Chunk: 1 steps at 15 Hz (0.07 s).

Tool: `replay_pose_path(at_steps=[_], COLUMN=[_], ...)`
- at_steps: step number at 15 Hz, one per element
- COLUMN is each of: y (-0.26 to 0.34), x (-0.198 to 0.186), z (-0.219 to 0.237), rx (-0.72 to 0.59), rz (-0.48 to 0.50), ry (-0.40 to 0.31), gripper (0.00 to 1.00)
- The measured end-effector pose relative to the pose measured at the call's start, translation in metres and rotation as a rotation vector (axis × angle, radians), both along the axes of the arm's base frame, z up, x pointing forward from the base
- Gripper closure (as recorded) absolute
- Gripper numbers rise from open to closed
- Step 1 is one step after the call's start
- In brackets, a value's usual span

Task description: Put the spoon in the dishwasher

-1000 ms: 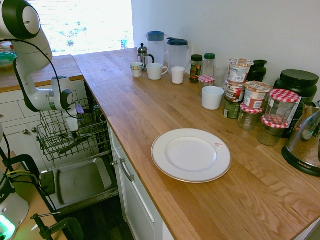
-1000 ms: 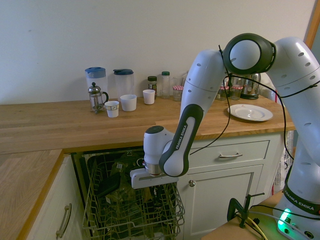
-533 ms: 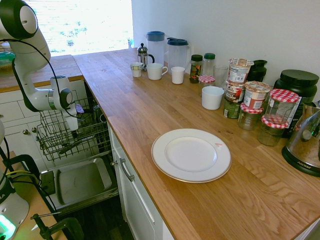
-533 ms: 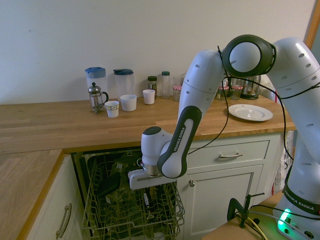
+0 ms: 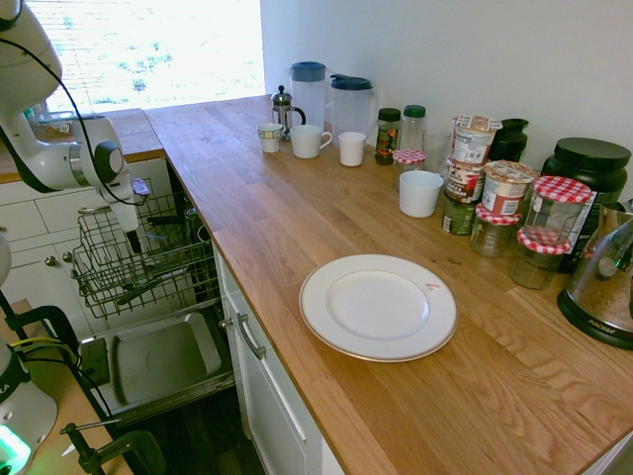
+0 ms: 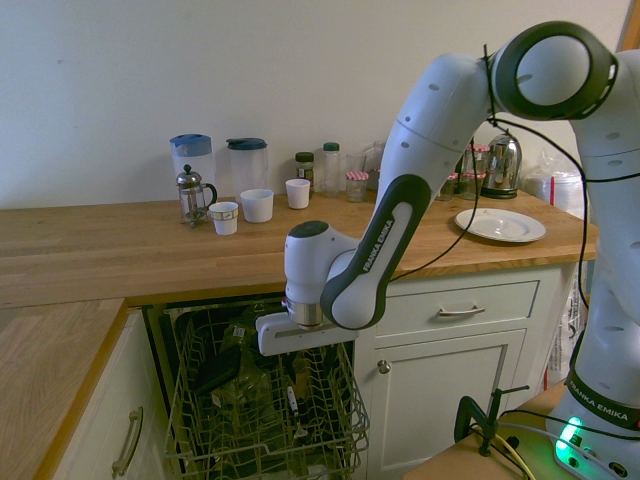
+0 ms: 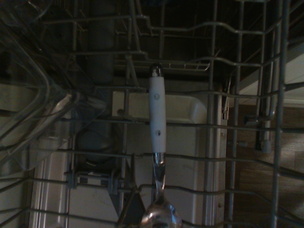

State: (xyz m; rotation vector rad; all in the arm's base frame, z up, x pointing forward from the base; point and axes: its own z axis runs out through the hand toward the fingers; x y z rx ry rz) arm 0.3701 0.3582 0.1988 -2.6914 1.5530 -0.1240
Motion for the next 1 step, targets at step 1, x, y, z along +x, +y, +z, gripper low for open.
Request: replay_pose_path(at_steps=[1], y=[0.0033], x=[-0.0062], z=[0.0178], rx=[-0.002], rz=[-0.002], ry=[-0.009], gripper=[0.00])
